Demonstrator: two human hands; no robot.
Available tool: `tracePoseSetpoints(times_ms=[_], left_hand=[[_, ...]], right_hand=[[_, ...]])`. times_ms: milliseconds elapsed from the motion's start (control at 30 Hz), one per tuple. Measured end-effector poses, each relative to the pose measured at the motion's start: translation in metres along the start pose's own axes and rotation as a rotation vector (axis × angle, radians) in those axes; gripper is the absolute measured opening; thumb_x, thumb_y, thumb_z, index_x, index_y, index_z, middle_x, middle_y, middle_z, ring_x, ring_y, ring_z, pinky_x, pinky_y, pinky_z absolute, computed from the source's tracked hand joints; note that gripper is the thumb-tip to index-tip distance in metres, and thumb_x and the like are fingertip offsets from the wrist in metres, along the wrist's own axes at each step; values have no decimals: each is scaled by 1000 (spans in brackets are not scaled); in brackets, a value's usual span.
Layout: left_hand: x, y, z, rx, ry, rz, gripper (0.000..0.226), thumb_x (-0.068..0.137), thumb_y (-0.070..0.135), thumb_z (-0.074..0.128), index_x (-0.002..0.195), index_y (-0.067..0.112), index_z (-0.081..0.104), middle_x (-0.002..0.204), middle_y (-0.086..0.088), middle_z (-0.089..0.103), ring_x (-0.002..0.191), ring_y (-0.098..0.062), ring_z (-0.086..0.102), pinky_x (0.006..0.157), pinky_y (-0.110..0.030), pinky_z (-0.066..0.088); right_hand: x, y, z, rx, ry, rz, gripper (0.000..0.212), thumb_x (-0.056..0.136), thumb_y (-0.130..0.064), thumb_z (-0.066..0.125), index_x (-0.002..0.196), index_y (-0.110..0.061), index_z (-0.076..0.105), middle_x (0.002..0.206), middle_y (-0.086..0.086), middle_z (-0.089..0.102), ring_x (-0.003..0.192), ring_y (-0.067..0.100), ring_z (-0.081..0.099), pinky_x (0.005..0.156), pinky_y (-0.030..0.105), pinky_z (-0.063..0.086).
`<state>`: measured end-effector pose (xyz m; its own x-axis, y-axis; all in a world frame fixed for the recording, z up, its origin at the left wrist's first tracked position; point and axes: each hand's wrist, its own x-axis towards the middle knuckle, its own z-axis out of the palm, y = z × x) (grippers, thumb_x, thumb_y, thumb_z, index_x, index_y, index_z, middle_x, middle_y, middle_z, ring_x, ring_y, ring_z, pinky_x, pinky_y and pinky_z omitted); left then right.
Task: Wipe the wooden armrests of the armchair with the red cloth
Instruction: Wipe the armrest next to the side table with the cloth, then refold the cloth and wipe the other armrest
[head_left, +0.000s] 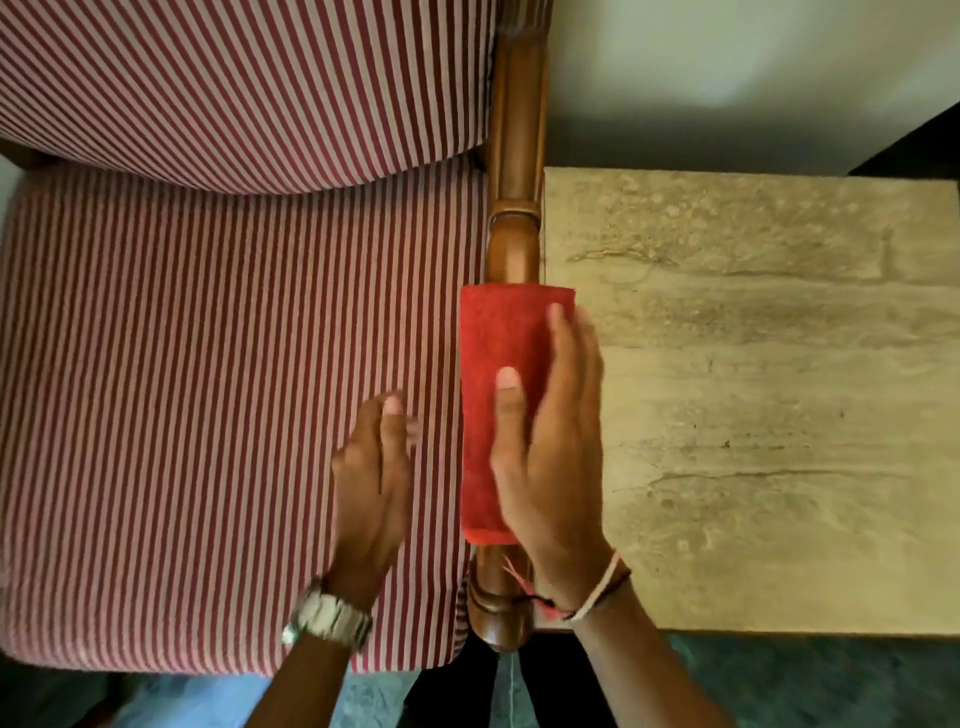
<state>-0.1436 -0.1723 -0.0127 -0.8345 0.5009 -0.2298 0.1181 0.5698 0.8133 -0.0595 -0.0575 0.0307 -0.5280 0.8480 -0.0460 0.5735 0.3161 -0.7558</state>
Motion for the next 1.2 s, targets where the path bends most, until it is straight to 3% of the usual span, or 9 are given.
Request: tracePoseSetpoints(times_ms=[133,233,367,533,633,800,900,1033,1200], left_hand=[[-46,40,-1,-35,-158,-75,67,89,82,18,102,30,57,69,0,68,59,-13,68,54,-42,61],[-56,49,13,195,-277,-153,78,75,94,7,112,35,42,87,6,71,74,-11,72,71,-39,64],[-34,53,27,364,-186,-102,81,79,85,-5,113,28,40,86,-1,70,74,-19,71,71,-43,61],[19,70,25,245,-188,2,46,98,66,21,110,26,40,81,1,64,68,-17,65,64,-39,57],[29,74,8,258,-220,57,43,100,62,23,110,24,40,87,-7,69,76,-28,68,67,-42,52],[39,32,-95,134,-251,48,48,94,67,22,107,25,42,86,-6,68,82,-32,66,70,-46,49],[58,-2,-176,124,-236,26,48,89,72,19,98,29,39,86,-1,67,83,-31,66,71,-47,52],[83,-38,-288,170,-149,-51,60,86,74,22,106,24,46,85,-8,67,78,-32,67,72,-55,56],[94,-84,-403,258,63,-120,47,89,74,23,107,37,46,96,7,66,80,-9,68,73,-37,61]], right_hand=[[35,10,-11,228,53,250,67,106,-48,42,162,-19,19,152,1,50,136,13,54,111,31,49],[47,10,4,273,16,264,60,107,-42,42,157,-12,30,134,2,62,121,19,64,103,33,54],[69,-1,19,109,202,127,39,109,-33,39,124,-1,54,120,16,62,112,29,60,97,34,47],[117,-20,23,-43,254,82,36,110,-27,41,126,3,54,125,21,60,117,33,57,94,24,38],[120,-34,23,-141,337,16,37,110,-26,41,124,5,54,124,24,59,117,36,56,95,29,37],[90,-108,69,-98,321,-97,30,109,-25,45,121,0,57,115,22,60,106,26,53,89,23,36],[75,-163,120,29,240,-112,24,108,-26,48,116,-6,59,101,5,63,96,20,60,90,37,44],[60,-239,195,219,137,-132,15,105,-28,54,104,-13,59,78,-15,53,70,-4,52,75,28,45],[38,-332,282,402,-44,-219,8,103,-24,58,99,-17,60,78,3,57,72,6,53,71,32,47]])
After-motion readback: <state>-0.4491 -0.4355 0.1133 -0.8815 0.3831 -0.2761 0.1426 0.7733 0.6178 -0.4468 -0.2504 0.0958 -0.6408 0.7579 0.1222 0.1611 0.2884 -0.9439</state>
